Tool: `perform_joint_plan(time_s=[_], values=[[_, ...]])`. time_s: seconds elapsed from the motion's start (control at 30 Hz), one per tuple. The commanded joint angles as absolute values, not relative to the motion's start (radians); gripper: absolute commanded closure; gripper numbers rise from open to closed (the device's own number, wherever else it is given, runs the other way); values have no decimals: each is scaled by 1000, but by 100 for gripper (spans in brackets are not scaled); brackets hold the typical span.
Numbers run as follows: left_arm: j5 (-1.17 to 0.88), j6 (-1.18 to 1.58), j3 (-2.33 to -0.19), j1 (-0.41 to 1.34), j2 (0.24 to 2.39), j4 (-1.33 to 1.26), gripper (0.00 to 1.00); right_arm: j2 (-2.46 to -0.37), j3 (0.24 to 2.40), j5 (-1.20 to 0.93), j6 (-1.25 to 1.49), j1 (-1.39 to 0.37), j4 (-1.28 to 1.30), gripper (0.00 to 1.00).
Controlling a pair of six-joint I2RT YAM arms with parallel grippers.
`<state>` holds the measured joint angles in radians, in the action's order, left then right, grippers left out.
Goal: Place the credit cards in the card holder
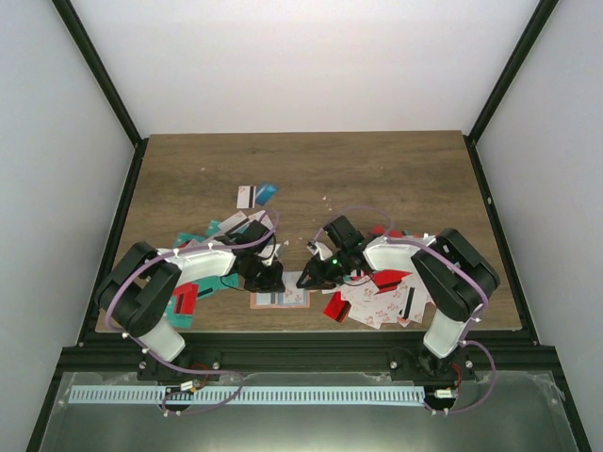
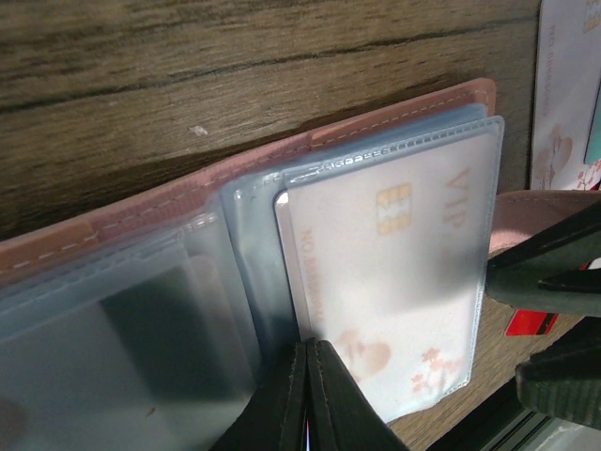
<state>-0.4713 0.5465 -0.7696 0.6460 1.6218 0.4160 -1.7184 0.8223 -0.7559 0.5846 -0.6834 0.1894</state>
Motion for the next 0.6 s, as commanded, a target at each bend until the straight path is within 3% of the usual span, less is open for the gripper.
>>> perform_joint_plan(time_s=[0.0,0.57], values=[[-402,546,-733,656,1643,443,96,-1739,845,-765,573,-691,181,69],[-402,541,-732,657,1646,444,96,-1713,824,-723,559,-691,202,68]])
